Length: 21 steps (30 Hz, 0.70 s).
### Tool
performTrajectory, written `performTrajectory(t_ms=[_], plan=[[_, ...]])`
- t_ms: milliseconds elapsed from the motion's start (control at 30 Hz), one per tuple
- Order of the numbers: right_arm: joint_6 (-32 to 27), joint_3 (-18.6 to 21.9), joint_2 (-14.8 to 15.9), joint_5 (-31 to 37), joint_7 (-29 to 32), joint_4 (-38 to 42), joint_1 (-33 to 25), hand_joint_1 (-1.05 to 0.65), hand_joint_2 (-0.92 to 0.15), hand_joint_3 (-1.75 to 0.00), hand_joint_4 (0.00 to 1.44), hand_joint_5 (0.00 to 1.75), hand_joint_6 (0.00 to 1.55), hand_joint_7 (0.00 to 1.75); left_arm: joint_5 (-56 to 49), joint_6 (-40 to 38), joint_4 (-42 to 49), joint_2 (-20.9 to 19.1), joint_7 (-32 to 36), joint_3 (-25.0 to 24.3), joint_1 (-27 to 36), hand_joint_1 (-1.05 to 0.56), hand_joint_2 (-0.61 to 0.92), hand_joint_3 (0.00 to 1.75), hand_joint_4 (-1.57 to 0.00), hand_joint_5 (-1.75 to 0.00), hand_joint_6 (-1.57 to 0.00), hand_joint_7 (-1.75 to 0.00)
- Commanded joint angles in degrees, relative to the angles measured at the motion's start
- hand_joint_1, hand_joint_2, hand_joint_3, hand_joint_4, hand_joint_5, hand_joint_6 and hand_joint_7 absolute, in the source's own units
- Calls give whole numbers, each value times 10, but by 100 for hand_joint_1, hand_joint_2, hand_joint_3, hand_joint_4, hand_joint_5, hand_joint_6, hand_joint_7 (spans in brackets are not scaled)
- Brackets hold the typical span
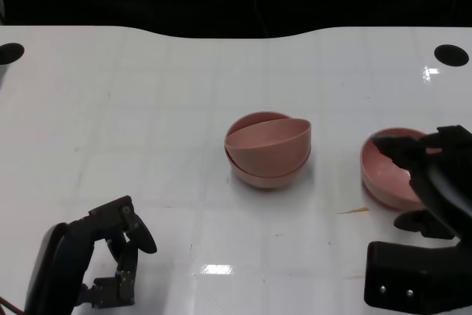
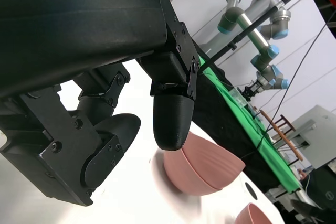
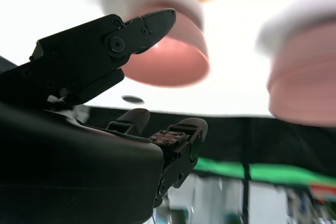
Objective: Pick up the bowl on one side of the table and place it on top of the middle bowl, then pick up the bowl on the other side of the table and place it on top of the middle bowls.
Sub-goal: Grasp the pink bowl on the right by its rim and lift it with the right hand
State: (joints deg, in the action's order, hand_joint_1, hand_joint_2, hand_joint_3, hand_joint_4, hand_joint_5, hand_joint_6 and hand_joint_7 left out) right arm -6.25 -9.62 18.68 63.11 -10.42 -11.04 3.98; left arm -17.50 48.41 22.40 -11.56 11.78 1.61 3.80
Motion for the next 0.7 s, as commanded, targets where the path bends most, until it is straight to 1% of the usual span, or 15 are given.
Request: performTrajectory(t_ms=[33, 100, 133, 267, 333, 433, 533, 600, 700], plan=[[-17, -15, 21, 11, -24, 19, 27, -60, -80, -1, 20, 50, 40, 7, 0, -3, 4, -8, -7, -2, 1, -1, 25, 158, -89, -172, -83, -154], [-27, -23, 24, 12, -35, 28, 34, -59, -81, -1, 18, 47, 39, 5, -2, -4, 3, -9, -7, -2, 1, -2, 26, 157, -89, -172, -83, -154], [-38, -32, 22, 18, -46, 45, 45, -59, -82, -1, 18, 46, 39, 5, -2, -2, 5, -9, -8, -2, 1, -2, 27, 157, -89, -172, -82, -155], [-71, -63, 23, 36, -75, 107, 87, -56, -85, 0, 32, 28, 42, 2, -1, 2, 9, -12, -11, -2, -1, -2, 27, 155, -90, -169, -82, -152], [-76, -72, 24, 30, -74, 132, 103, -55, -86, 0, 35, 24, 42, 1, -1, 3, 9, -12, -11, -1, -1, -2, 28, 155, -90, -169, -83, -152], [-68, -91, 27, 17, -77, 190, 136, -53, -87, 0, 44, 20, 44, 1, -4, 4, 7, -12, -9, -1, -1, -1, 28, 155, -90, -169, -83, -152], [-51, -108, 32, 0, -75, 239, 161, -50, -90, -1, 57, 18, 46, 1, -6, 2, 6, -12, -9, -1, 0, -3, 27, 155, -90, -170, -83, -152], [-44, -119, 33, -10, -75, 273, 179, -49, -92, -1, 71, 21, 52, 3, -7, 1, 4, -12, -9, -1, 1, -3, 28, 154, -90, -170, -83, -152], [-33, -133, 33, -25, -70, 315, 201, -46, -92, -3, 81, 26, 58, 5, -9, 0, 1, -12, -8, -2, 2, -3, 28, 154, -90, -170, -82, -152]])
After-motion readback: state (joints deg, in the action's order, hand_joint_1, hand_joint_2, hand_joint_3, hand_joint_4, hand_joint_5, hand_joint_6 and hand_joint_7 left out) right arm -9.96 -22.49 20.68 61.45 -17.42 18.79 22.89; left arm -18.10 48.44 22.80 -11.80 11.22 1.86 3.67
